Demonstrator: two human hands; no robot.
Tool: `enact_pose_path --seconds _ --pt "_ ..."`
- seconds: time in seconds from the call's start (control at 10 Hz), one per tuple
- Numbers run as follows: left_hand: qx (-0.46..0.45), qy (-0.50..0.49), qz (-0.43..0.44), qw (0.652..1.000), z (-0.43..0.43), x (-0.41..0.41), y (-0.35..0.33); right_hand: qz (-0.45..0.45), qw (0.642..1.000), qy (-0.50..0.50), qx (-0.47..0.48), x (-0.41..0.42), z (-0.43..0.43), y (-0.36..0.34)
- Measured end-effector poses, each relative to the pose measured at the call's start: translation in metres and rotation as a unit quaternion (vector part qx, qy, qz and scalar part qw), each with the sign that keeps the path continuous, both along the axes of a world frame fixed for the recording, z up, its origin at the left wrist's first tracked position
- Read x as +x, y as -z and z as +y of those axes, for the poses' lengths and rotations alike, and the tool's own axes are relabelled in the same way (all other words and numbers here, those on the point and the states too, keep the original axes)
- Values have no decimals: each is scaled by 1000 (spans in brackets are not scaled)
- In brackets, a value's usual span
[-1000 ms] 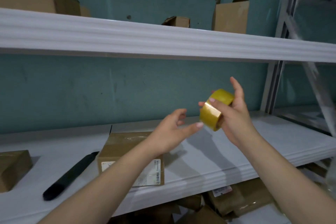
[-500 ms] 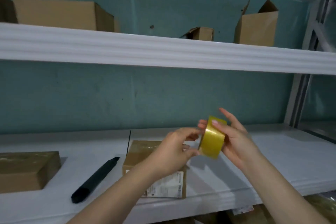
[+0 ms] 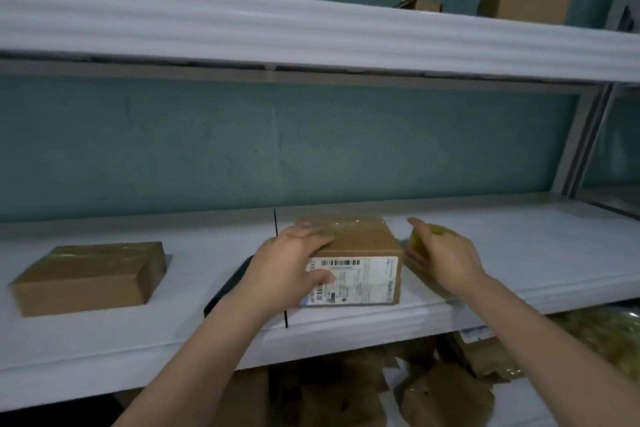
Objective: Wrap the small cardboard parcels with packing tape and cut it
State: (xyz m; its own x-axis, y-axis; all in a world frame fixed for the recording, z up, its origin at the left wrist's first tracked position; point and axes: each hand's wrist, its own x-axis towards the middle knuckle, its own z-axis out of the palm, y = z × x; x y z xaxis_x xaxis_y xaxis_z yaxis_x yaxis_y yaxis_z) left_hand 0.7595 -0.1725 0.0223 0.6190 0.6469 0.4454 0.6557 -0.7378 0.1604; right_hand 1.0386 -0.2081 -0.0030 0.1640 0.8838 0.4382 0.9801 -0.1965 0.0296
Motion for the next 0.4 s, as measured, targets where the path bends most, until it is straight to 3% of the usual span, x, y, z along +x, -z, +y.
enact_pose_path --seconds 0.2,0.4 --pt "-15 -71 -26 997 15 11 18 28 995 -87 -32 21 -18 17" --pt "-47 -105 -149 982 -26 7 27 236 951 -169 110 41 -80 12"
